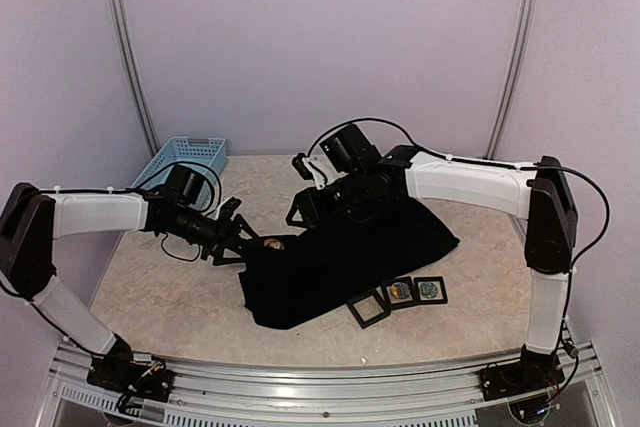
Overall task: Remove the brooch from the garment
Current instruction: Pick up the crumpled clothing from the center of the board.
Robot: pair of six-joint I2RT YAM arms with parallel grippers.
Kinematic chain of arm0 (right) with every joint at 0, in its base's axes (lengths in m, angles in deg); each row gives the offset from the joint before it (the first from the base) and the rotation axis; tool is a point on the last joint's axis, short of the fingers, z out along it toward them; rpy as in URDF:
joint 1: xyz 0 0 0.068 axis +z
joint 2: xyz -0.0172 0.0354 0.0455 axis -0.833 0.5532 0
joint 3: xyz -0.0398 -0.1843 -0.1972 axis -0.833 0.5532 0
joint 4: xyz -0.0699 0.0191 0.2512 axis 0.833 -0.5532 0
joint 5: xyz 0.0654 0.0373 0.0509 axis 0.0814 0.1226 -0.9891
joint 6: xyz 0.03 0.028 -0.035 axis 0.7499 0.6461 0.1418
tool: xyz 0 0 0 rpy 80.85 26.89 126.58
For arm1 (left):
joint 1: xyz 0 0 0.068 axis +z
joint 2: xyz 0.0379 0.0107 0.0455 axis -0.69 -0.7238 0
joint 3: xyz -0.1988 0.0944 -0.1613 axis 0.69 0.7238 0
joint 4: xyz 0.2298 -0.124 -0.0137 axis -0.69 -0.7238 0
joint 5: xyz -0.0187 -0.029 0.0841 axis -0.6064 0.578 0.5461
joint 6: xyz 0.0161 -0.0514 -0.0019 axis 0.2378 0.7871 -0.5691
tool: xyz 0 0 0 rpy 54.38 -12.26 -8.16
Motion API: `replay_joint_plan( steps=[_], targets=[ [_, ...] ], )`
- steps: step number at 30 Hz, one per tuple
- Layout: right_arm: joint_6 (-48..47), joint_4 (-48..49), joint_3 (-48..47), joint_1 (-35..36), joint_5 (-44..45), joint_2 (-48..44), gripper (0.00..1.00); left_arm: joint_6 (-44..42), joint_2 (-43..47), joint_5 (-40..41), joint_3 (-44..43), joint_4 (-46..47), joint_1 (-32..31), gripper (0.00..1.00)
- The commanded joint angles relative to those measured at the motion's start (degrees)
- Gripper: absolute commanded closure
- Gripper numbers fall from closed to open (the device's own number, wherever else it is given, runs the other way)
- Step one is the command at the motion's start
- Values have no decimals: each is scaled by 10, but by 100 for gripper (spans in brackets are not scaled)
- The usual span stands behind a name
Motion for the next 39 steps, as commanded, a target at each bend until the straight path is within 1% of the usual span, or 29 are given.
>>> replay_joint_plan(
  steps=[1, 3, 5, 9, 11, 14, 18, 21, 23, 26, 31, 34, 39],
  targets=[
    [-15, -19, -22, 2, 15, 8, 50, -3, -20, -50, -10, 54, 3, 50],
    [-15, -26, -27, 3, 20, 7, 51, -5, -27, -67, -13, 64, 3, 65],
    [-16, -26, -27, 2, 18, 3, 52, -8, -28, -73, -17, 70, 2, 76],
    [-33, -11, -13, 8, -7, -12, 53, -9, -16, -82, -21, 98, 0, 93],
    [-43, -18, -15, 12, -17, -16, 55, -11, -3, -86, -27, 114, -3, 98],
    [-44, -33, -20, 17, -5, -21, 58, -11, 14, -87, -39, 139, -10, 100],
    [-35, -40, -19, 21, 0, -30, 61, -17, 27, -87, -54, 147, -14, 100],
    [-24, -32, -14, 24, -1, -38, 62, -17, 32, -89, -59, 158, -14, 100],
    [-2, 2, -3, 23, -22, -48, 59, -14, 30, -96, -71, 168, -15, 100],
    [11, 11, -9, 24, -33, -43, 54, -12, 30, -97, -75, 168, -18, 100],
    [28, 31, -14, 24, -52, -39, 49, -17, 30, -88, -76, 169, -26, 100],
    [34, 25, -33, 23, -64, -25, 48, -23, 30, -83, -81, 168, -30, 100],
    [41, 25, -38, 23, -69, -12, 48, -27, 28, -85, -84, 168, -34, 100]
  ],
)
